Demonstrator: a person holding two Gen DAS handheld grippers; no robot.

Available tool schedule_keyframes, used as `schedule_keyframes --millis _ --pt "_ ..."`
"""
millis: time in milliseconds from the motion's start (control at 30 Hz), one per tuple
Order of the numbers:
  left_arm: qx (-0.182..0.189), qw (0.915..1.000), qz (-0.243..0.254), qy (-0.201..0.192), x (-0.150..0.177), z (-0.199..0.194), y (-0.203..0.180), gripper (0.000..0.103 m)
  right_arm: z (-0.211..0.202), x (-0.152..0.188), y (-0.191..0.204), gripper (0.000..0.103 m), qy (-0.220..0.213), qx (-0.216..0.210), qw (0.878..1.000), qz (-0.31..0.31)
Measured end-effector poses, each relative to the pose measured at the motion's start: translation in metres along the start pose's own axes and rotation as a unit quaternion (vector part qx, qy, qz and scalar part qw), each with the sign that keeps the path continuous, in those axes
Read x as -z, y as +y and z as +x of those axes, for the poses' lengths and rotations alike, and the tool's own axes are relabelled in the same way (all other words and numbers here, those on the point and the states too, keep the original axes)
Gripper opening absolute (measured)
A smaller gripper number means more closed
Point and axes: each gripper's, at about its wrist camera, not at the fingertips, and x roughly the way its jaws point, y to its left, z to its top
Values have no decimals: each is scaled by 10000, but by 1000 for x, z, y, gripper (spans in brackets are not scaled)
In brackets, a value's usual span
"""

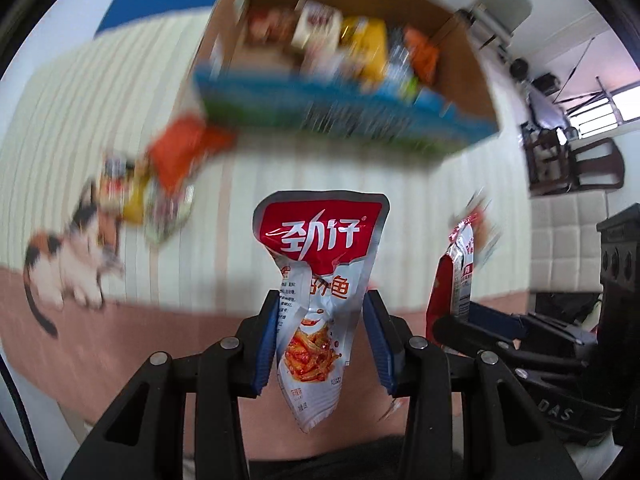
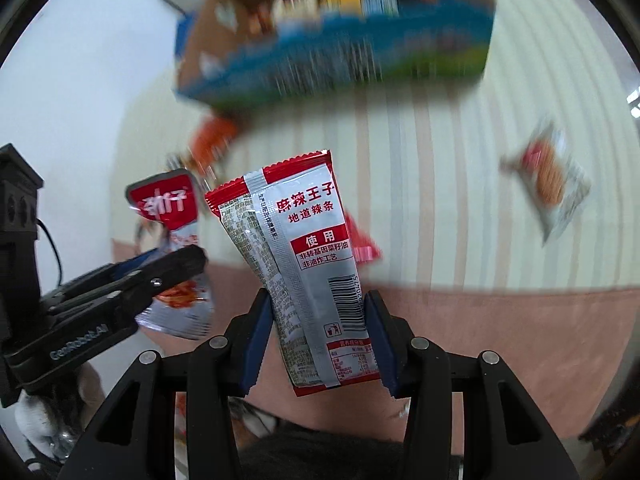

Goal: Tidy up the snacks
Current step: 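Carry both packets over the box, lower them in and open both grippers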

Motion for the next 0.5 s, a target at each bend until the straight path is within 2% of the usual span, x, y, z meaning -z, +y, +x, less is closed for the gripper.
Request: schedule_keyframes --millis 33,133,200,333,500 --pt "32 10000 18 -58 -13 -3 -19 38 -12 -9 2 49 -124 -61 9999 20" --pt "65 9995 38 -311 -58 -24 -37 38 -45 -47 8 49 -542 -151 9984 64" --pt "138 9992 15 -387 -95 -24 -48 38 -61 -76 12 49 -788 -154 9967 146" --pt "178 9987 -176 -434 -153 -20 -39 38 -68 -135 24 49 -1127 91 9932 291" --pt "39 9989 -406 -227 -215 4 -23 39 -61 -197 9 49 -1161 415 9902 660"
